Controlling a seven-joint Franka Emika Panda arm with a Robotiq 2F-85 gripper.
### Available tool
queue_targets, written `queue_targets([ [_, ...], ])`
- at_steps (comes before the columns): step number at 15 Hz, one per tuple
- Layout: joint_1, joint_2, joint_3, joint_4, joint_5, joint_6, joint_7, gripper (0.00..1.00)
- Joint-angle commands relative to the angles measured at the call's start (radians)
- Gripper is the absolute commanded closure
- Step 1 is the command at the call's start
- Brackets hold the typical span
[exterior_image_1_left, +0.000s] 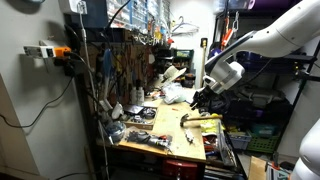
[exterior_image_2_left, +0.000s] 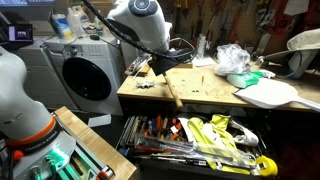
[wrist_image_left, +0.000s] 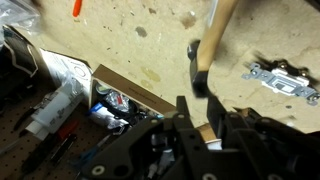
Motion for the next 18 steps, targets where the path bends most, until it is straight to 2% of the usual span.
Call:
queue_targets([
  [1, 0.068, -0.005, -0.072, -0.001, -0.016, 0.008, 0.011, 0.72],
  [12, 0.067, -0.006, -0.077, -0.001, -0.014, 0.008, 0.011, 0.72],
  [13, 0.067, -0.006, -0.077, -0.001, -0.014, 0.008, 0.011, 0.47],
  [14, 0.069, -0.004, -0.076, -0.005, -0.049, 0.02, 0.038, 0.46],
  [18, 0.079, -0.004, -0.095, -0.031, -0.277, 0.024, 0.201, 0.17],
])
